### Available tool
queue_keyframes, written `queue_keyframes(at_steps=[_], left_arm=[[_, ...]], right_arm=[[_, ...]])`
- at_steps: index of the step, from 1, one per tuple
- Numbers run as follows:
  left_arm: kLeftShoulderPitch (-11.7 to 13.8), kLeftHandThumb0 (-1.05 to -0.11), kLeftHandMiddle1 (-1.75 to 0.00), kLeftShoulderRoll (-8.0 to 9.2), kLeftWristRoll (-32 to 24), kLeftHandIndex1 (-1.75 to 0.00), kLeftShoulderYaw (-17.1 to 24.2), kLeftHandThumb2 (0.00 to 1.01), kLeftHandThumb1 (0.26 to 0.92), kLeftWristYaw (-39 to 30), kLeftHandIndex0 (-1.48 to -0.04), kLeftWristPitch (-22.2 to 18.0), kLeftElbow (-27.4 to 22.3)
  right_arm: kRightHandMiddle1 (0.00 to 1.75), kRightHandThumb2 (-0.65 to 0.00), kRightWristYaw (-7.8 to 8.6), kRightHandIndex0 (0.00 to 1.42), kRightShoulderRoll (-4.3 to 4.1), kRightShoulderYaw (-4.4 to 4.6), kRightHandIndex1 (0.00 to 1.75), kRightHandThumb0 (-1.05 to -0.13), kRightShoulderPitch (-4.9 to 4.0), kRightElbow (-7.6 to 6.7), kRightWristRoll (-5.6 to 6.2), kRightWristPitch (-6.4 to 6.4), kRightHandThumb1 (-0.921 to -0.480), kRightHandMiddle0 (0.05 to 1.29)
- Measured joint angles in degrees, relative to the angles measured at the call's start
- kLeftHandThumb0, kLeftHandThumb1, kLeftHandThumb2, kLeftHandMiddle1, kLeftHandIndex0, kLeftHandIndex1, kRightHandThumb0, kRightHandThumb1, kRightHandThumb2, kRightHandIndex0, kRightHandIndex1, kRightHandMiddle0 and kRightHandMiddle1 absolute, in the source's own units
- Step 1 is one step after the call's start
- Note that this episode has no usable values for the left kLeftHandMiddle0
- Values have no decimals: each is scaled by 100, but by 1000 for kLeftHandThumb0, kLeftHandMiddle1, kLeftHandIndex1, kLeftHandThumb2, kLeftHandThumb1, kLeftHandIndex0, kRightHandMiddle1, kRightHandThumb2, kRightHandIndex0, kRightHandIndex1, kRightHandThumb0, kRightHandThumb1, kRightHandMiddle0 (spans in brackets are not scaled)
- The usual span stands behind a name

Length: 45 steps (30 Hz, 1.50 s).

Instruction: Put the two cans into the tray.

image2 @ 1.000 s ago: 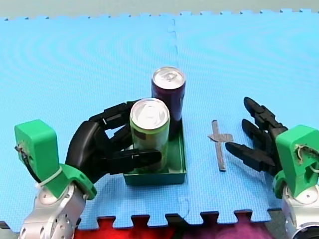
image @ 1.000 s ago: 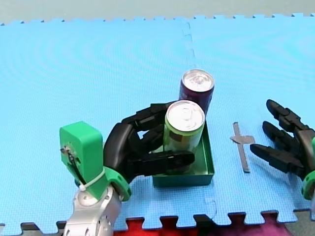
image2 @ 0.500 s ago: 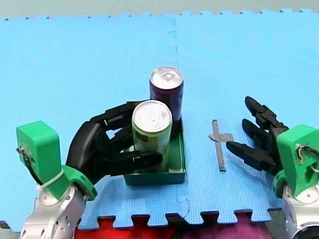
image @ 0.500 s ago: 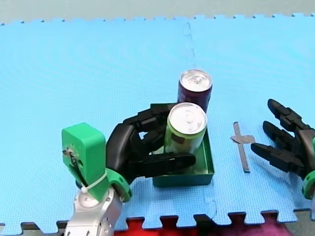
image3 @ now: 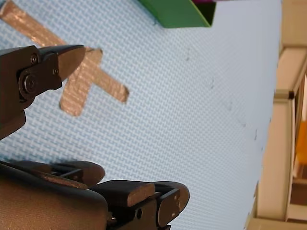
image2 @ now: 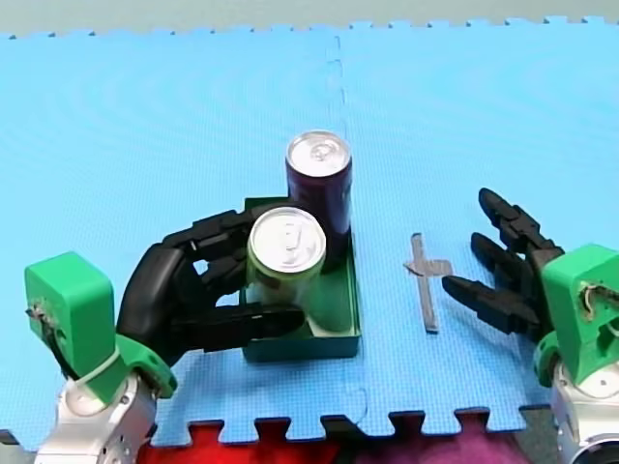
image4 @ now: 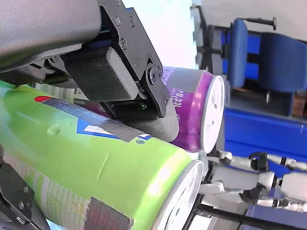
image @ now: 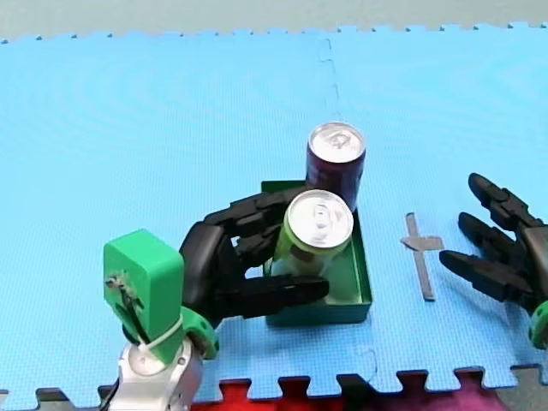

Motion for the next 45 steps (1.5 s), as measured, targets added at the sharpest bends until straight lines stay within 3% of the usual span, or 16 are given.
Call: queue_keyframes(at_steps=[13,36,45], left_arm=[[23,-397,-5,12,14,-3,-21,0,732,-66,-1297,-302,24],[99,-403,-4,36,75,-1,51,0,727,286,-1302,-328,173],[-68,-397,0,37,219,0,137,0,727,535,-1300,-967,828]], right_arm=[[3,0,15,381,-10,-9,2,-967,16,-35,34,22,-801,315],[1,0,31,375,-7,-26,0,-971,55,-131,71,84,-796,321],[0,0,19,373,-5,-18,0,-972,73,-168,80,142,-792,321]])
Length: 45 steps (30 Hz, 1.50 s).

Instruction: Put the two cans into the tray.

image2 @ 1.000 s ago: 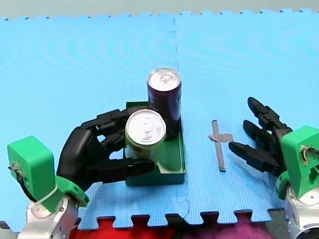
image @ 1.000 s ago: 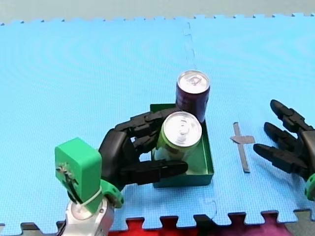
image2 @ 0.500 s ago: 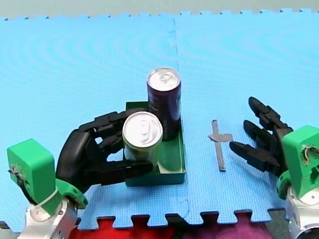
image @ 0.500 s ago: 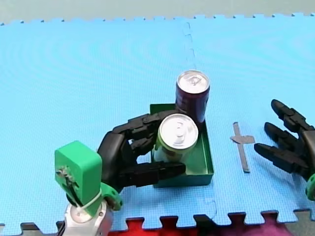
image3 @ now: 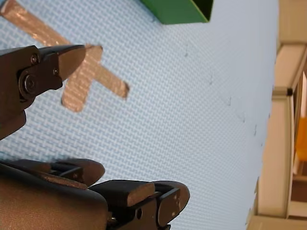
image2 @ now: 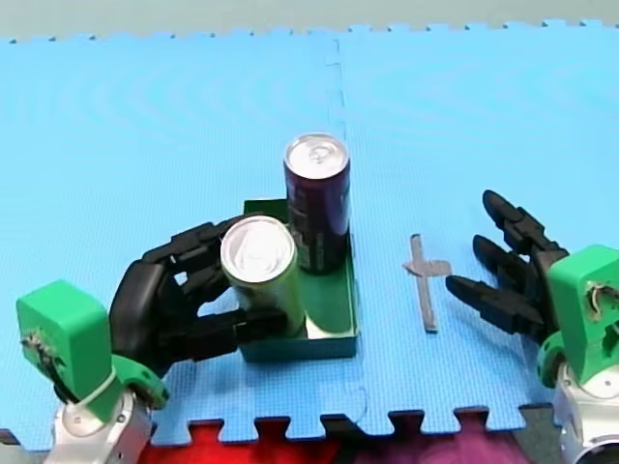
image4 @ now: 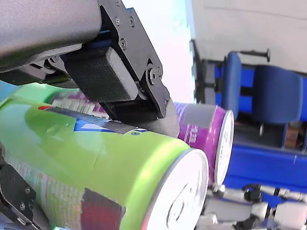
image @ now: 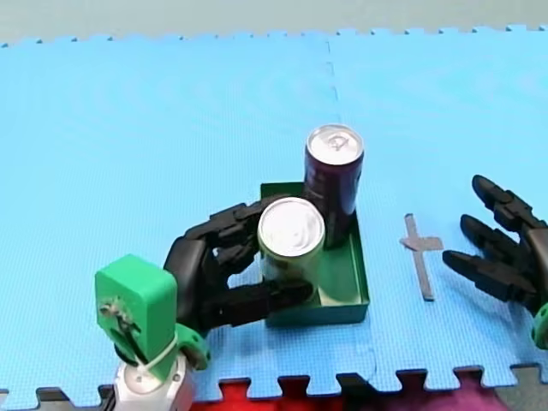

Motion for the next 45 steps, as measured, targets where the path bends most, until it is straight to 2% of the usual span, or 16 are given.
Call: queue_keyframes(at_steps=[9,18,25,31,34,38,42,45], left_arm=[[-148,-393,0,61,263,0,-23,0,726,256,-1301,-314,297],[-125,-395,0,124,542,0,-122,0,727,558,-1301,-372,222],[-31,-399,-1,183,907,-1,-293,1,730,869,-1304,-267,-60],[60,-404,-3,247,1085,-2,-456,0,728,964,-1308,62,-410],[88,-406,-3,335,1106,-2,-528,0,724,836,-1310,317,-633],[75,-409,-3,595,1040,-2,-632,0,719,350,-1311,768,-991],[128,-409,-4,939,1007,-1,-748,0,714,-143,-1311,1269,-1493],[170,-407,-4,1047,995,-1,-760,0,711,-234,-1312,1558,-1788]], right_arm=[[0,0,-9,368,2,10,0,-978,8,-16,0,10,-790,316],[1,0,-8,368,3,22,1,-982,19,-33,-1,17,-791,316],[0,0,-16,369,16,23,1,-984,46,-49,0,1,-790,316],[0,0,-11,368,16,15,0,-983,55,-55,7,0,-788,315],[0,0,-10,368,17,13,0,-978,56,-57,8,0,-786,315],[0,0,-11,366,24,15,0,-972,55,-59,6,0,-784,313],[0,0,-21,364,30,15,0,-963,58,-78,9,11,-780,311],[0,0,-33,363,35,18,0,-956,61,-91,11,23,-778,310]])
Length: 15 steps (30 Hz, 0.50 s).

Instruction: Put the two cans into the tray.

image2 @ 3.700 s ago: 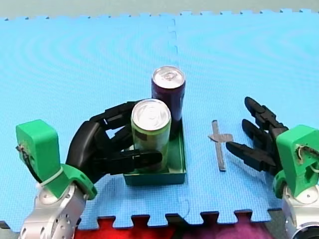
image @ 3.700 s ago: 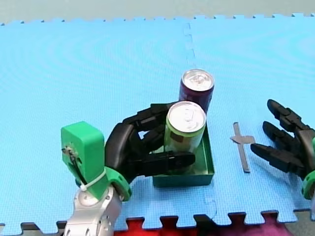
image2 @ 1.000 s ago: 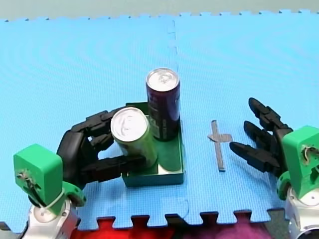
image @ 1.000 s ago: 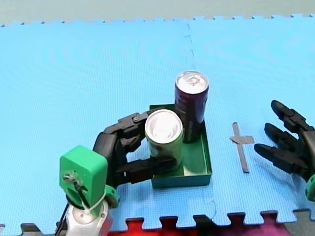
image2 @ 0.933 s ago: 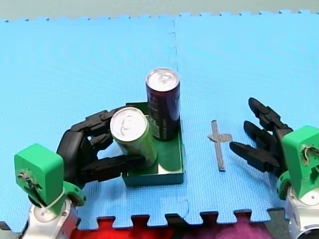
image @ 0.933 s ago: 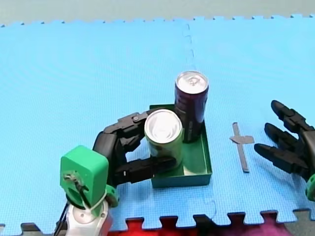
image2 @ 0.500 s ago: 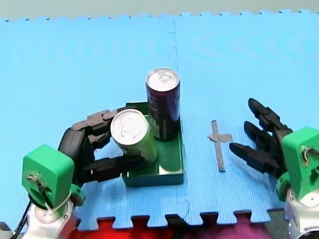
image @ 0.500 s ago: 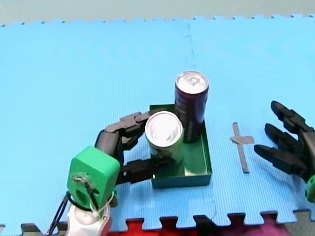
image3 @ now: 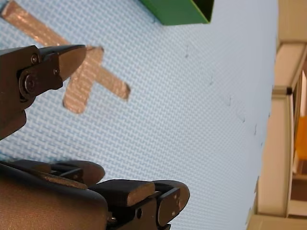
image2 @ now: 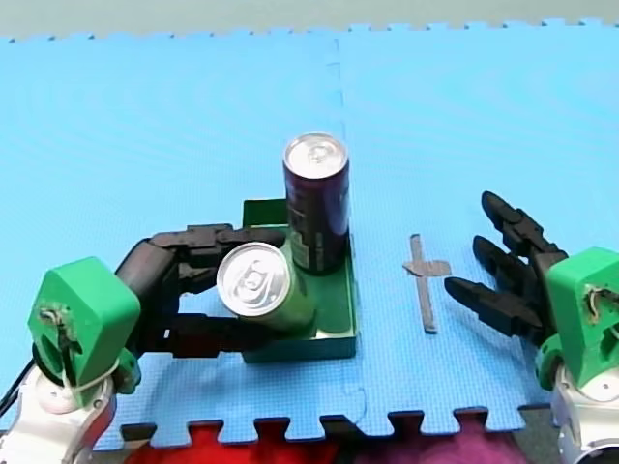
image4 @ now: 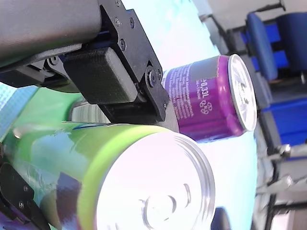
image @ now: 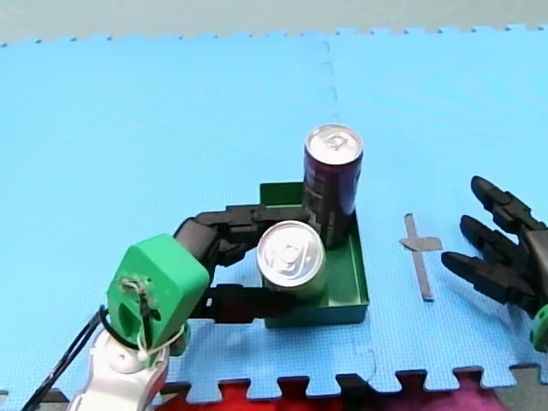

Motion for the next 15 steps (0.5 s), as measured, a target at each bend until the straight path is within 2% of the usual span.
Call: queue_keyframes(at_steps=[8,12,15], left_arm=[[-32,-388,-8,321,-185,-3,-2,0,707,-443,-1318,1213,-775],[-134,-388,-7,422,-475,-3,95,0,707,-667,-1320,1829,-912],[-211,-388,-5,491,-642,-2,168,0,705,-791,-1320,2067,-901]], right_arm=[[1,0,16,360,12,1,0,-936,10,-16,33,-5,-772,309],[1,0,51,358,16,-1,0,-927,26,-28,58,-7,-769,310],[1,0,62,356,21,2,0,-919,38,-44,61,-9,-767,310]])
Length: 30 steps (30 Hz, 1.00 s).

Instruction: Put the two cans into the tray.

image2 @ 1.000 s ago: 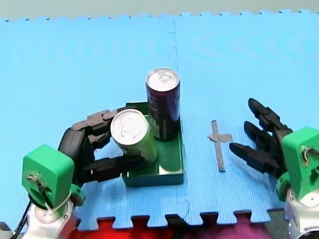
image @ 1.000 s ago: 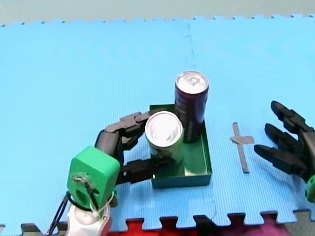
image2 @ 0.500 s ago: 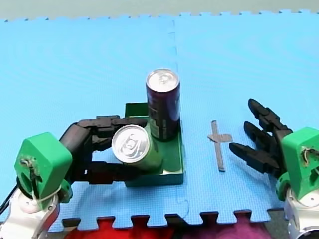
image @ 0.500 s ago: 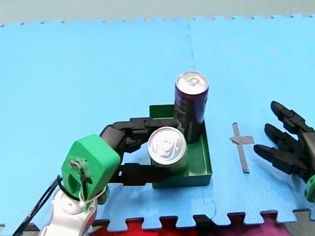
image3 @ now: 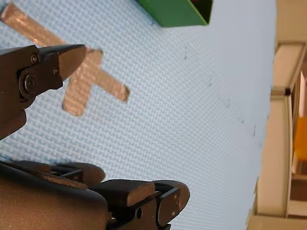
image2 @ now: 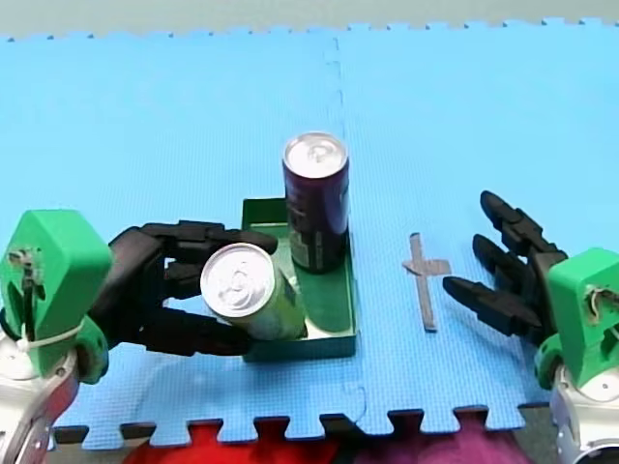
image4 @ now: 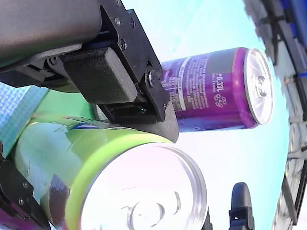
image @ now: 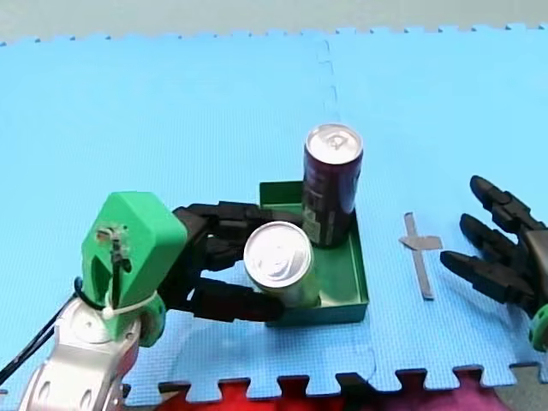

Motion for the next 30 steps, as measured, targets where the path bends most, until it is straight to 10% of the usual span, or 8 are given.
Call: queue_keyframes(at_steps=[22,30], left_arm=[[92,-382,0,-77,-247,0,168,0,698,177,-1314,-62,14],[194,-385,0,-140,911,0,-297,2,703,1099,-1313,264,-657]], right_arm=[[1,0,3,359,3,80,2,-900,64,-33,-40,-96,-759,315],[1,0,1,359,7,88,1,-894,74,-54,-34,-111,-753,317]])
